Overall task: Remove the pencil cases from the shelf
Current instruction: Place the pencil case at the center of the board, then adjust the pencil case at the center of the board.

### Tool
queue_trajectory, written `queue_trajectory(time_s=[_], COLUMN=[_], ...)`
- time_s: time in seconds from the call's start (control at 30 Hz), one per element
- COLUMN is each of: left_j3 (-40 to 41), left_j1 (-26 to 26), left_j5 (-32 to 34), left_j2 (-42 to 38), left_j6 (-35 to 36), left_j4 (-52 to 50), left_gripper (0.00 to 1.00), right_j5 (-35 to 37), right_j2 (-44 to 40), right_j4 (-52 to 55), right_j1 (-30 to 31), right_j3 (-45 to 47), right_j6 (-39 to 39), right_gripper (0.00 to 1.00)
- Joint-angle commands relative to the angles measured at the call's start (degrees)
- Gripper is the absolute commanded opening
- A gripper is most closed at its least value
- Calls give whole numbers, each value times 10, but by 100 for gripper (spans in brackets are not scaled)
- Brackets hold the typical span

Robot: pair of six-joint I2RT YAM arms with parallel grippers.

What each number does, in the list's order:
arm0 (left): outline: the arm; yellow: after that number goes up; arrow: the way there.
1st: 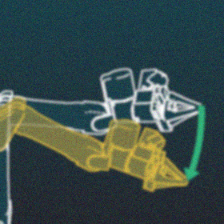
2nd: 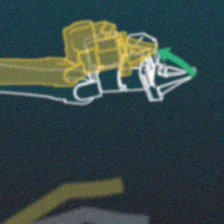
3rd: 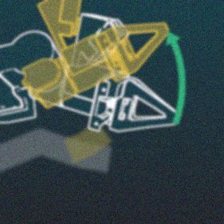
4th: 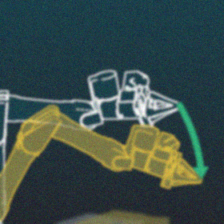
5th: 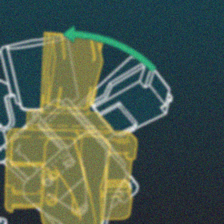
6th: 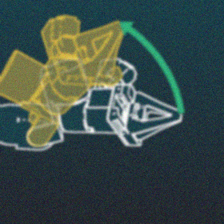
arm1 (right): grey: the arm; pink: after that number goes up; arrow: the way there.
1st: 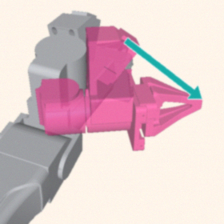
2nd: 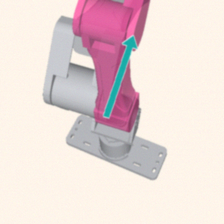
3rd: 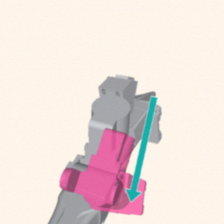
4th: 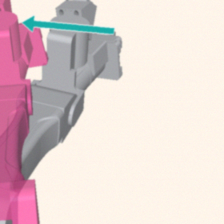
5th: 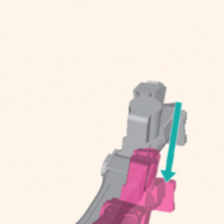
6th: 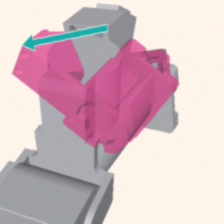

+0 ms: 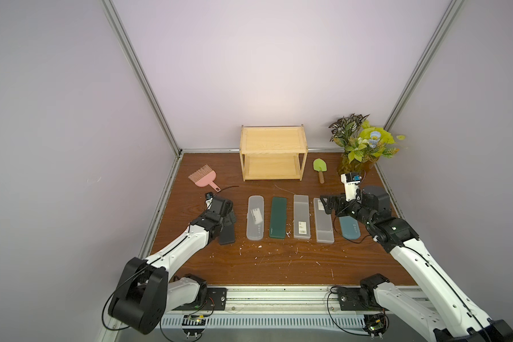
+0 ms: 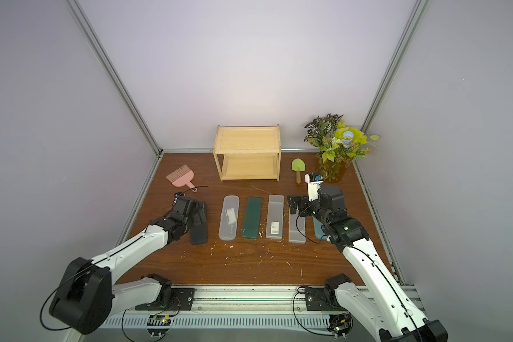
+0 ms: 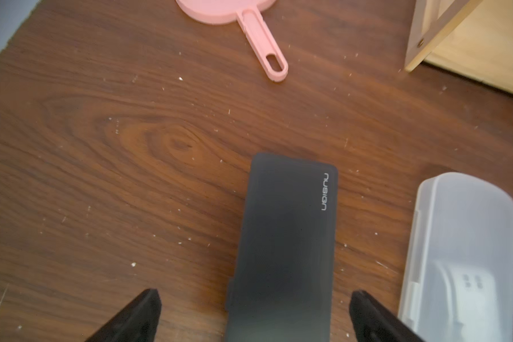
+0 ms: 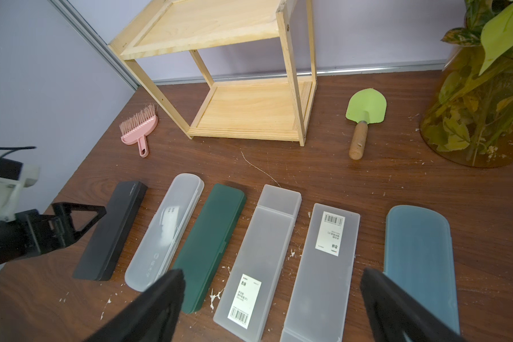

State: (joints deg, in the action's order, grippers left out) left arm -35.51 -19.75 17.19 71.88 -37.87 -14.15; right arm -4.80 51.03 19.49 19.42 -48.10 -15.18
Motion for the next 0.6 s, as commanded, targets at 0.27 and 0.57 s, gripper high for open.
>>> queue_trajectory(time_s=[0.27, 0.57], left_j3=[-101, -88], left_j1=[8, 12], left_j5=[-41, -43], left_j2=[125, 145], left_j6=[38, 39], left_j4=[-40, -52], left_gripper=[100, 100], right_j5=[16, 23], right_j2=[2, 3], right_j4=[-10, -8], right_j1=[0, -1], right_j3=[-16, -8], right_j6=[12, 20], right_gripper=[100, 100])
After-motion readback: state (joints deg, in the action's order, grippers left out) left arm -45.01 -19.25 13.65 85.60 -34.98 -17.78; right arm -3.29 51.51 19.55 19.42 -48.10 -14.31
